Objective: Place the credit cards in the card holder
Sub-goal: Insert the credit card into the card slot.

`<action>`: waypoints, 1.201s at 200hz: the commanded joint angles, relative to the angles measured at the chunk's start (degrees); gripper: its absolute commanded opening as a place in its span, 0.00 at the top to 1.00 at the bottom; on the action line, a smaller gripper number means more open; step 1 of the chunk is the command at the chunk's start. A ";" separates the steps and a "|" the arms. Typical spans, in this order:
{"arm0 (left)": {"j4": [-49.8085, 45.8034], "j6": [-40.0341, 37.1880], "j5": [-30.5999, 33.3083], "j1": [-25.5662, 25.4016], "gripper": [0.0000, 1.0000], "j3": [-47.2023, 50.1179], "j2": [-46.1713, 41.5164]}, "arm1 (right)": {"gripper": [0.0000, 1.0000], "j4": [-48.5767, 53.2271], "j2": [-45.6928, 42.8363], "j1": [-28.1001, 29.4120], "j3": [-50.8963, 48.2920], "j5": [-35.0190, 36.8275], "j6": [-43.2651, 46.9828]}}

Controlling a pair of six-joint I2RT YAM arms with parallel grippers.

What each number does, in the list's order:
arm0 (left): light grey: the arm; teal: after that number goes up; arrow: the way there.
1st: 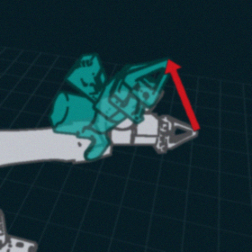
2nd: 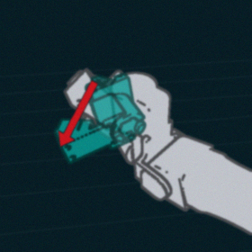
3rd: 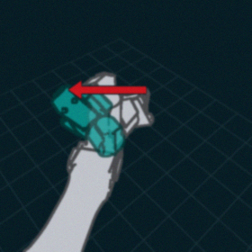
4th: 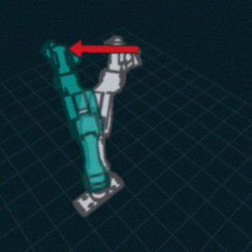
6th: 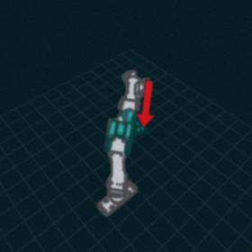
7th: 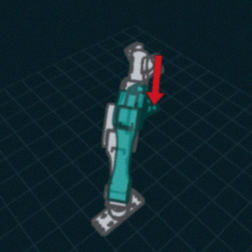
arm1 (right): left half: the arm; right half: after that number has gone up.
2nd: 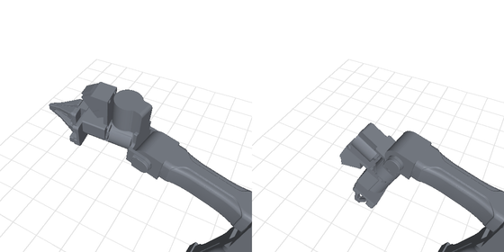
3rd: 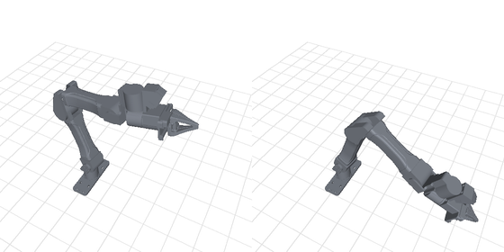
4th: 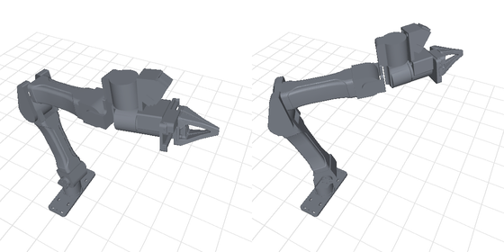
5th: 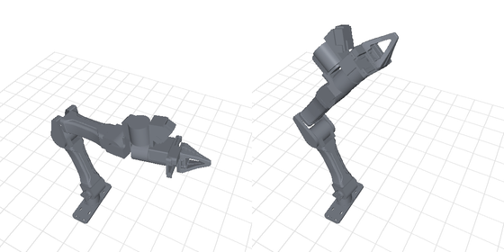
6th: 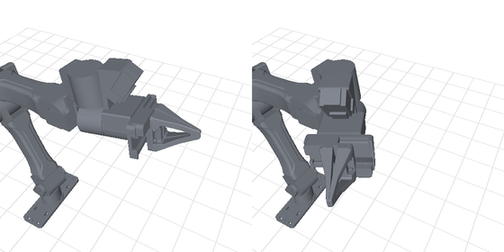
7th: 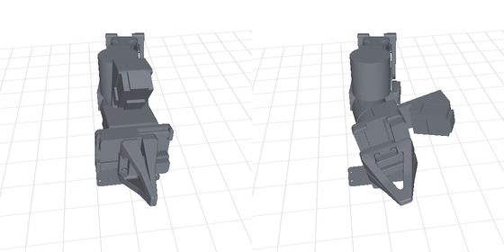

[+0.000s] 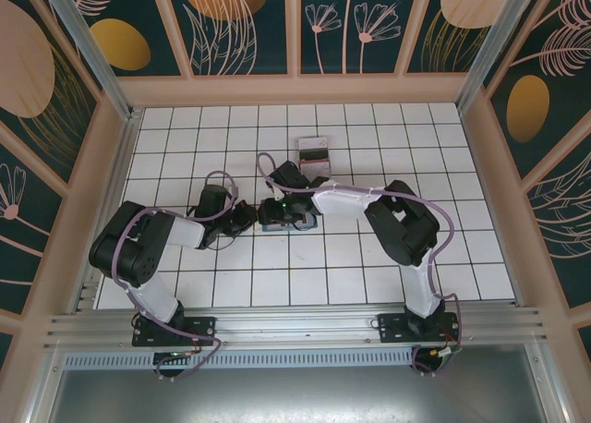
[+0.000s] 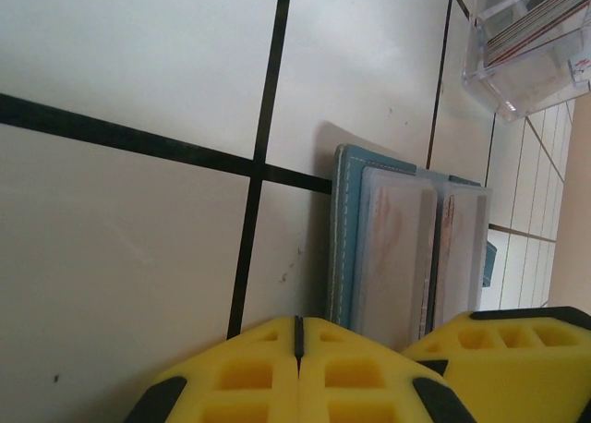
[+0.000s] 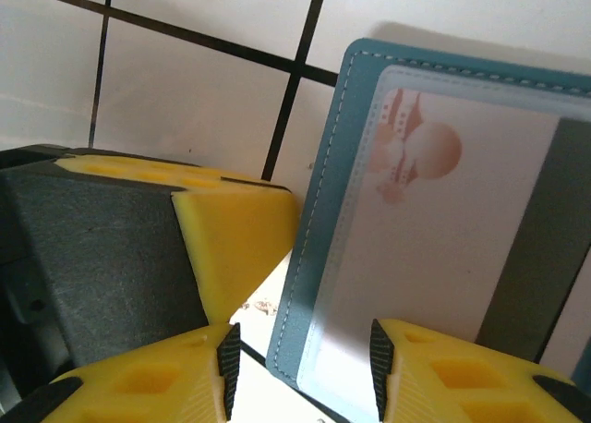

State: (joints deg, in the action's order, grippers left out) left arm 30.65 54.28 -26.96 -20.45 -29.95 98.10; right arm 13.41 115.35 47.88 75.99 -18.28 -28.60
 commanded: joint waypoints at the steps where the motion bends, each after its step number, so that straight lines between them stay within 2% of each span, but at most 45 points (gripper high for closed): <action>1: -2.00 -0.82 -0.92 -1.98 1.00 -0.36 1.63 | 0.55 -0.45 -1.90 -0.58 -0.79 0.16 0.34; 31: -4.37 -2.37 -0.30 -1.96 1.00 -1.21 1.04 | 0.55 3.74 -9.51 -4.65 -3.53 5.62 3.91; 51: -5.08 -2.88 -0.19 -1.97 1.00 -1.99 1.39 | 0.54 5.66 -13.54 -9.56 -7.79 8.82 6.29; 68: -5.82 -3.32 -0.27 -1.96 1.00 -2.81 1.60 | 0.54 6.31 -14.88 -13.09 -11.28 11.41 8.03; 82: -7.71 -4.50 0.29 -1.96 1.00 -3.81 1.52 | 0.55 6.66 -13.95 -14.95 -12.44 10.66 10.19; 155: -11.82 -6.55 1.99 -1.96 1.00 -6.17 0.96 | 0.58 8.37 -5.98 -14.24 -8.70 13.62 17.62; 240: -11.80 -7.06 1.82 -1.88 1.00 -7.22 2.19 | 0.55 8.70 -5.34 -12.39 -8.40 9.15 19.76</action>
State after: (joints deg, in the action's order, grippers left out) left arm 20.60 48.84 -26.09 -22.09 -35.68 98.70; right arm 19.70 108.92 34.20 67.48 -6.92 -10.37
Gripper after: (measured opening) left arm 0.062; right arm 0.451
